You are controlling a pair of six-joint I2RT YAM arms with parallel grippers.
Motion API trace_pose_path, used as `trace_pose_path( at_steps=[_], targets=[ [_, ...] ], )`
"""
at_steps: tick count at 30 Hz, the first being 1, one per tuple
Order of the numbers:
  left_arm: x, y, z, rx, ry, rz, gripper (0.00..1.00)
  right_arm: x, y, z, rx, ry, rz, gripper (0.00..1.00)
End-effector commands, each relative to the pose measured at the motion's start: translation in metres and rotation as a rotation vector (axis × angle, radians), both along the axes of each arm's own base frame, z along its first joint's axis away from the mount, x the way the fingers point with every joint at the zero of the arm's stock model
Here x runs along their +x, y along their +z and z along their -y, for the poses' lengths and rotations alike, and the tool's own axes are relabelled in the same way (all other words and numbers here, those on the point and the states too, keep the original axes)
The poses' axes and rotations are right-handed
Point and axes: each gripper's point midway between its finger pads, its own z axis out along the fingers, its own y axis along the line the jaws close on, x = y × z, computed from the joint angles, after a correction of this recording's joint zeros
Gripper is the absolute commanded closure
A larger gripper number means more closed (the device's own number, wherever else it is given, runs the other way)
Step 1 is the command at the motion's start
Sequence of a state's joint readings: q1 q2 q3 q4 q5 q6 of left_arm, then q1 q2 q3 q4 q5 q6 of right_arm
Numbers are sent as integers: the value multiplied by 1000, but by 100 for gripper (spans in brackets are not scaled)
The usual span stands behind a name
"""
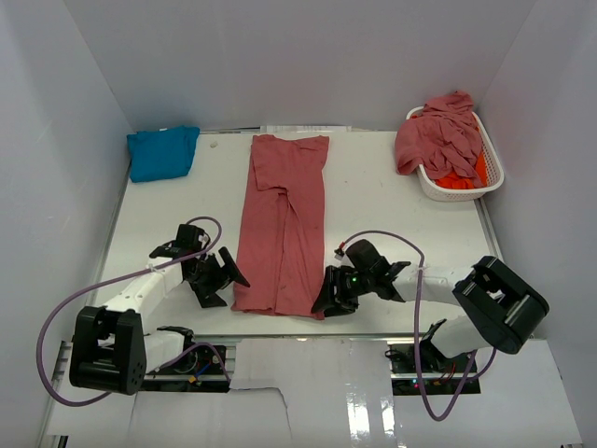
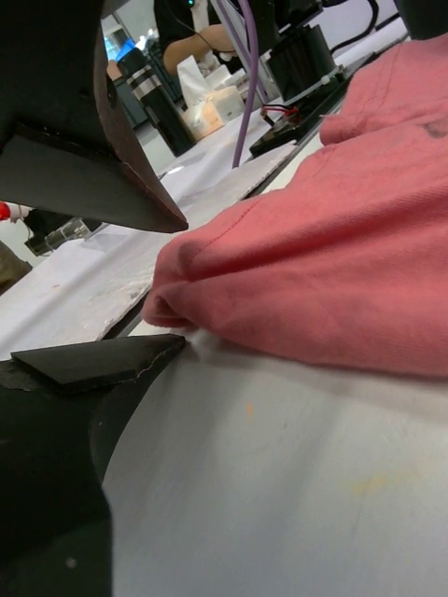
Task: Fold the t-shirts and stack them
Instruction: Grab the bottom of the folded rectangular tshirt with both arms
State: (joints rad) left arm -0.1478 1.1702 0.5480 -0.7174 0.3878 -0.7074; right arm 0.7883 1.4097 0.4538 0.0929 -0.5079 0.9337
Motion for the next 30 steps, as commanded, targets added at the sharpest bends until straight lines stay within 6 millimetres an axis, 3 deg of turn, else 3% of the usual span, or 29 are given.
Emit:
trace_pose_path(
  at_steps=[1, 3, 4, 6, 7, 9, 14, 20, 30],
  targets=[
    [6, 6, -1, 6, 10, 38, 7, -4, -8, -7, 9, -23, -24, 46],
    [7, 7, -1, 6, 10, 47, 7, -3, -8, -11, 19, -26, -21, 49],
    [8, 7, -2, 11, 11, 52, 7, -2, -7, -13, 20, -28, -23, 59],
    [8, 6, -2, 12, 7, 58, 7, -2, -8, -13, 16, -33, -19, 66],
    [8, 7, -1, 7, 5, 60, 7, -1, -8, -13, 16, -38, -17, 81],
    [7, 4, -2, 11, 6, 53, 8, 0, -8, -13, 13, -46, -12, 87],
    [7, -1, -3, 20, 26, 37, 11, 1, -7, -13, 13, -53, -12, 88],
    [0, -5, 6, -35, 8, 14, 27, 2, -7, -13, 7, -55, -14, 85],
    [-19, -12, 18, -45, -25, -45, 28, 2, -8, -14, -4, -45, -18, 83]
  ],
)
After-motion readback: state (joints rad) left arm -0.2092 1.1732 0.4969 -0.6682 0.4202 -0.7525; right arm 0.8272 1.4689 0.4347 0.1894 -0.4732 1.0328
